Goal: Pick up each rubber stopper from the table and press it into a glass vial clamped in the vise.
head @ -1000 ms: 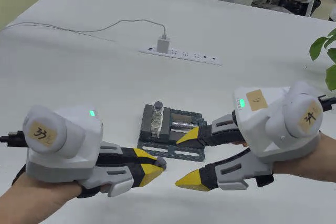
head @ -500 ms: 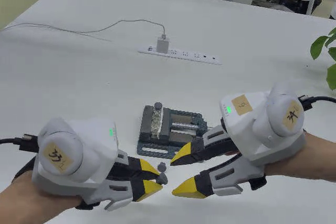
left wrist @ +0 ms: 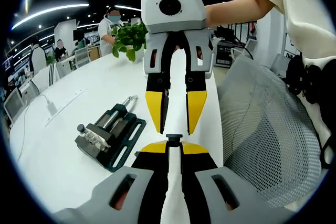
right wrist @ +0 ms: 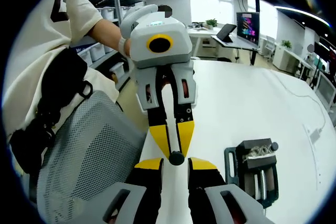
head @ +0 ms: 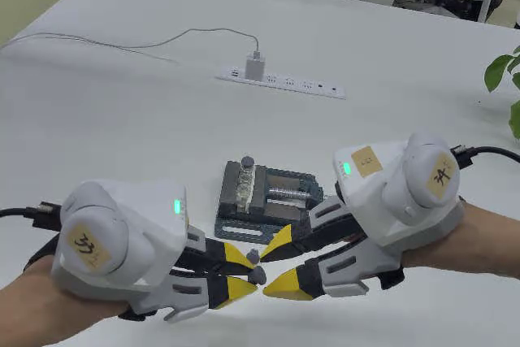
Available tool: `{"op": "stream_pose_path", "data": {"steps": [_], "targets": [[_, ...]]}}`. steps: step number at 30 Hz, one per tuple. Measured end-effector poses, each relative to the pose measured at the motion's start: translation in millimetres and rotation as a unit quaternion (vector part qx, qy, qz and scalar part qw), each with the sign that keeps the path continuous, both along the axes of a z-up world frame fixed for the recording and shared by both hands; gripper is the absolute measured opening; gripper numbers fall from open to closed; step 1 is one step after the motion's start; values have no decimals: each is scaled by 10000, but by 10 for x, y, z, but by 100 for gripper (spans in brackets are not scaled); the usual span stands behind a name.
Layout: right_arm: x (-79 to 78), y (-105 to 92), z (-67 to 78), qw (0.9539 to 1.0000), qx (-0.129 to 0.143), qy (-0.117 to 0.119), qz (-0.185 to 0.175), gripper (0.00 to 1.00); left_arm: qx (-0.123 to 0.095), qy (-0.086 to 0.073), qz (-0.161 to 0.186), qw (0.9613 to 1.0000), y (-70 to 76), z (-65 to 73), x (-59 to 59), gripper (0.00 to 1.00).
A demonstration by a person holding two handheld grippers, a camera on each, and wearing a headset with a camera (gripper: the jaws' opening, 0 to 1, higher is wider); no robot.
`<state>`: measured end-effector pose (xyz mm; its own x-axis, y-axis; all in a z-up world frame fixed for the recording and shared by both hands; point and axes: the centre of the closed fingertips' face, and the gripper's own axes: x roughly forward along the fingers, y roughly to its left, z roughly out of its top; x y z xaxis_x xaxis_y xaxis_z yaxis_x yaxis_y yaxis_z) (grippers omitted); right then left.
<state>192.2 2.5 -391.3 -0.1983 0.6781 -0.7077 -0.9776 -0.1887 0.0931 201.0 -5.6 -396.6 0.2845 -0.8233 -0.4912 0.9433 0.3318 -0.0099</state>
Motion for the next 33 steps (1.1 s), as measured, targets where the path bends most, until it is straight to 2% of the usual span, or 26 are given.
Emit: {"op": "stream_pose_path", "data": {"steps": [9, 17, 18, 25, 27, 31, 33], "targets": [[-27, 12, 4, 9999, -25, -14, 106, 11, -89, 10, 51, 9999, -8, 6, -6, 4], [-45, 2, 7, 9998, -62, -20, 187, 9, -352, 50, 129, 9993, -20, 50, -30, 4], [-46, 1, 3, 9998, -70, -40, 198, 10, -354, 110, 149, 9992, -18, 42, -42, 4], [-47, 0, 17, 9997, -88, -73, 202, 10, -399, 142, 210, 9989, -17, 35, -35, 4], [-39, 3, 23, 9997, -86, -119, 212, 10, -466, 217, 265, 9983, -12, 46, -24, 4], [-15, 10, 39, 9996, -75, -174, 203, 8, -530, 245, 305, 9978, -14, 60, -15, 4], [0, 10, 43, 9995, -74, -225, 198, 8, -631, 324, 373, 9968, -15, 74, -8, 4]]}}
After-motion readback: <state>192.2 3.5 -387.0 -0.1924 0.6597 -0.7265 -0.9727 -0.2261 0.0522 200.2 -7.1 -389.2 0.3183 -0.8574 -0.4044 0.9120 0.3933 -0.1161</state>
